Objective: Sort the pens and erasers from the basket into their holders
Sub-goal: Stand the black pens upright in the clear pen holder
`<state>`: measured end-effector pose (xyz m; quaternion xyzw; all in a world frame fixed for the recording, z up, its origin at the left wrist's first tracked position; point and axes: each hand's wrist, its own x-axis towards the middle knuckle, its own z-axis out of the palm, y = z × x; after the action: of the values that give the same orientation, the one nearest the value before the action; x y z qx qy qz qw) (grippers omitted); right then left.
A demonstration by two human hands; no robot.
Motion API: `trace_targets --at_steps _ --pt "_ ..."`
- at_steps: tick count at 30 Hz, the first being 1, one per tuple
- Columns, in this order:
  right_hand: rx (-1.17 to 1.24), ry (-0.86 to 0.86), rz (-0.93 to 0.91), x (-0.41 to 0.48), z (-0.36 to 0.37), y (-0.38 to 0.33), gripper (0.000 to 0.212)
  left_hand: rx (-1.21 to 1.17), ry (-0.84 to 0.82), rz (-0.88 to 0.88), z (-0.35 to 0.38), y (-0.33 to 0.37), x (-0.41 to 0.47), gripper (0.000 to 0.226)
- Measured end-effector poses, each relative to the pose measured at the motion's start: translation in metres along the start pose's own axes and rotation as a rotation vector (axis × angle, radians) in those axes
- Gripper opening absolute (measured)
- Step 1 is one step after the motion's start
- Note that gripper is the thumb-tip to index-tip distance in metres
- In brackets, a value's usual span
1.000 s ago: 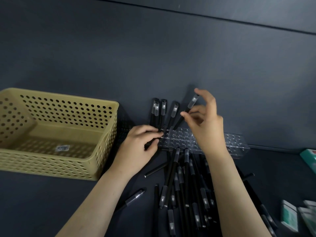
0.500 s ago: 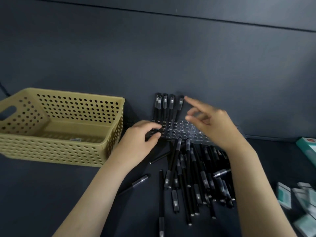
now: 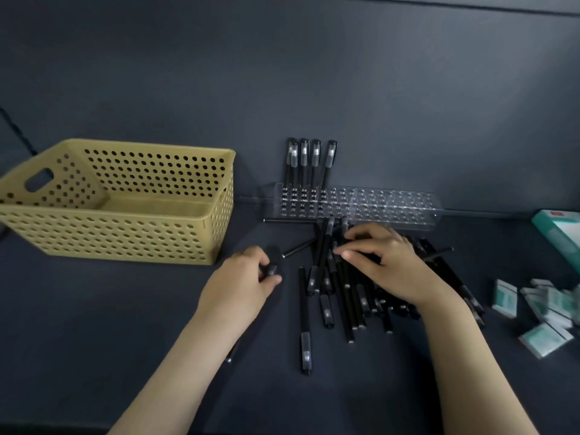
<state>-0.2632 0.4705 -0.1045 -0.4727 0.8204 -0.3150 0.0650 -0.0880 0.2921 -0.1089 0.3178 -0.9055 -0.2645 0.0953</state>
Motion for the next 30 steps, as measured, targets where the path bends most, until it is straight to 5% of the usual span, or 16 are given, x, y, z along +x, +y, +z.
trace_targets --at_steps 9,14,30 --pt "0.043 0.040 0.011 -0.007 -0.005 0.011 0.026 -0.328 0.039 0.000 0.027 0.041 -0.010 0.047" --pt "0.098 0.060 -0.004 -0.009 -0.006 0.019 0.028 -0.047 -0.015 0.026 0.049 0.059 -0.017 0.078" --pt "0.305 0.108 0.136 -0.006 -0.014 0.025 0.044 0.011 -0.009 -0.065 0.043 0.068 0.000 0.068"
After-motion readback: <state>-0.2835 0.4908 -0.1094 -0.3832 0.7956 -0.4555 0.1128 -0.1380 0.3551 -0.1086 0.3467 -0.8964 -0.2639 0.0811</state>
